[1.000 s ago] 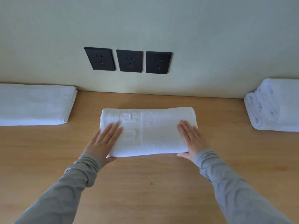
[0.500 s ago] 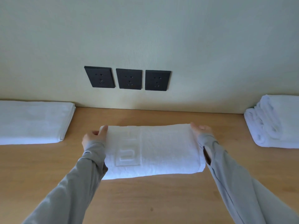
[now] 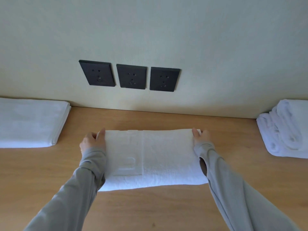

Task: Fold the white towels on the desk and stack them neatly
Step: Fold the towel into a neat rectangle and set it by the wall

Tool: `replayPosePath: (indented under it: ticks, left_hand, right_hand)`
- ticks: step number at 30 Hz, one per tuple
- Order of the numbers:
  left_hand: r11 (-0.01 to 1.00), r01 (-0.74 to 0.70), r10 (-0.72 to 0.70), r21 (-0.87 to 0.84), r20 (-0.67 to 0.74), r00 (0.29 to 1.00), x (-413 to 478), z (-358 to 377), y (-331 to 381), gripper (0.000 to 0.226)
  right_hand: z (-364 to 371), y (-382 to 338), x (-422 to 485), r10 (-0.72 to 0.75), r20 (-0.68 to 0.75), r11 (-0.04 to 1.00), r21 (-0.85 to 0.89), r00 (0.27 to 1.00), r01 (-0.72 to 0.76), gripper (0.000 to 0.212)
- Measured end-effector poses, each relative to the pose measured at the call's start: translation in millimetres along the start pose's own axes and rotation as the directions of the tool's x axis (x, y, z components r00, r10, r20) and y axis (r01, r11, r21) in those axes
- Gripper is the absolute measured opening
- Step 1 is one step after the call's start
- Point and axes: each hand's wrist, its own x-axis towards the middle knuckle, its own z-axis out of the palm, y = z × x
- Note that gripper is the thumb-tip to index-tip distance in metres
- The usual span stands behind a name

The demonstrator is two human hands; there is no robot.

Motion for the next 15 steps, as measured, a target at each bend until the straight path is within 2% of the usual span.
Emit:
replayPosePath:
  ticks: [3,6,8,11,15]
  left_hand:
    - [0.999,-0.005,0.003,0.050,0.041,0.999,-11,-17,-2,0.046]
    - [1.000,-0.027,0.027,-0.007,-0.028,0.999,-43,-31,-27,0.044]
    - [0.998,-0.051,0.047,-0.037,-0.084,0.995,-68,-32,-44,0.038]
    - [0.994,-0.014,-0.003,-0.105,-0.164,0.986,-82,-22,-54,0.035]
    - [0.987,0.027,-0.057,-0.158,-0.187,0.981,-76,-13,-57,0.042]
  right_hand:
    - [-19,14,-23,-0.046,-0.045,0.996,0.076,0.998,0.049,0.042]
    - [-30,45,-61,-0.067,-0.266,0.989,0.110,0.962,0.099,0.037]
    - [-24,64,-83,0.000,-0.389,0.978,0.192,0.921,0.081,0.034]
    - [-6,71,-97,0.135,-0.435,0.941,0.338,0.890,0.023,0.035]
    - [4,64,-90,0.123,-0.491,0.906,0.411,0.862,0.104,0.045]
